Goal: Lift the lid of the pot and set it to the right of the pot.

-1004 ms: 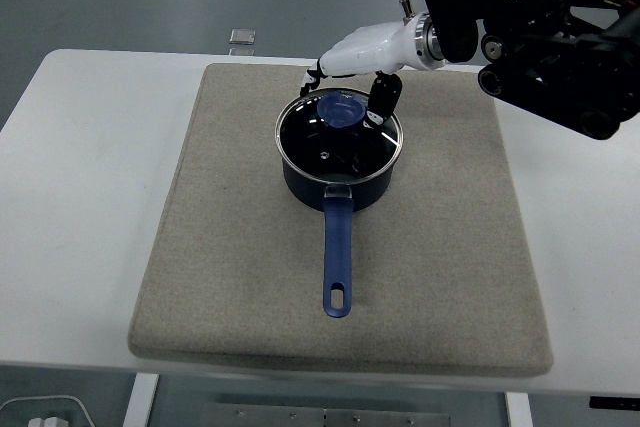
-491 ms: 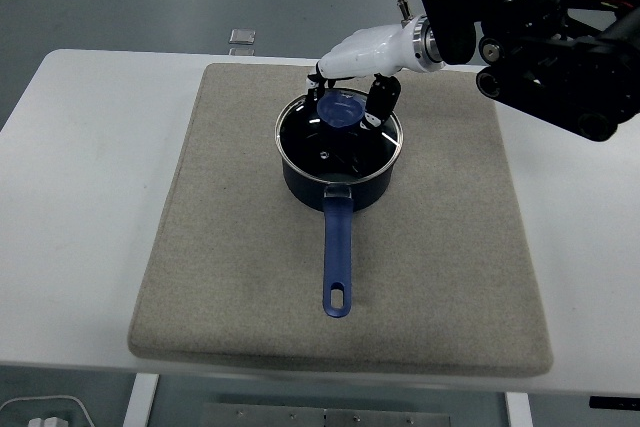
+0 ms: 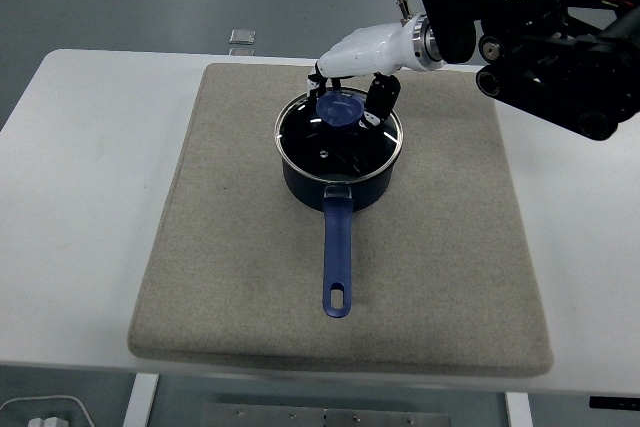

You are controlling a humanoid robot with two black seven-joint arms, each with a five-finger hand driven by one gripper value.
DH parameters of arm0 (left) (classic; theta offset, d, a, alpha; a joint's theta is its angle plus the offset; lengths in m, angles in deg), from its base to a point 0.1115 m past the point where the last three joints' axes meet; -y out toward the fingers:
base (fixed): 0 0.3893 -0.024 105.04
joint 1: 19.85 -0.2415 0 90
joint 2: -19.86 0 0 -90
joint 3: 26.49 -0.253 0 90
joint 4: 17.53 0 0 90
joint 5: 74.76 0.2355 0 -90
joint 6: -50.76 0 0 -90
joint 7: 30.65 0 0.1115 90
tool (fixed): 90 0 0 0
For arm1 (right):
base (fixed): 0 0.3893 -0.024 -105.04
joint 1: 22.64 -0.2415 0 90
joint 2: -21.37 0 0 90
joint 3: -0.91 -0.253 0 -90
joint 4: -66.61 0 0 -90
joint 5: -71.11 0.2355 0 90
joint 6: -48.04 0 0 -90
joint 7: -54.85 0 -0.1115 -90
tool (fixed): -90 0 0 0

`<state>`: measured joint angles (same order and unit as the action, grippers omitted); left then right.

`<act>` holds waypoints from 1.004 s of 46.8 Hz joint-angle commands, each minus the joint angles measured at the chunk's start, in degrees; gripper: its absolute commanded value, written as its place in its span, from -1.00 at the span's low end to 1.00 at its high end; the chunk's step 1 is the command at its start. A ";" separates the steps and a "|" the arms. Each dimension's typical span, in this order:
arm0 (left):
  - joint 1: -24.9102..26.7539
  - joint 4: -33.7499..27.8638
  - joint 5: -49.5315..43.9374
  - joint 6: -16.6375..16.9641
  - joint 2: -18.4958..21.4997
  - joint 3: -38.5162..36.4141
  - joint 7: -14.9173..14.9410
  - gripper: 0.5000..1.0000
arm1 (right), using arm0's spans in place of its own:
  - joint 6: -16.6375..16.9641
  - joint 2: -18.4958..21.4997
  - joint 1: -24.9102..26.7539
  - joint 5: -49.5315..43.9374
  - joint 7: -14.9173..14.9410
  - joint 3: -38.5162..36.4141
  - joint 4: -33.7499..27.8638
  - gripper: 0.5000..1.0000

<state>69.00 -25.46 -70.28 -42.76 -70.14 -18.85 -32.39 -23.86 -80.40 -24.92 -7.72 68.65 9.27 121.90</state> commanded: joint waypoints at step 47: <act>0.00 0.02 0.00 0.00 0.00 0.00 -0.02 1.00 | 0.45 -0.09 -0.01 1.05 -0.08 -0.27 0.00 -1.00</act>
<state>69.01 -25.48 -70.28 -42.76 -70.14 -18.82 -32.39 -23.41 -80.45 -24.93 -6.73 68.57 9.04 121.94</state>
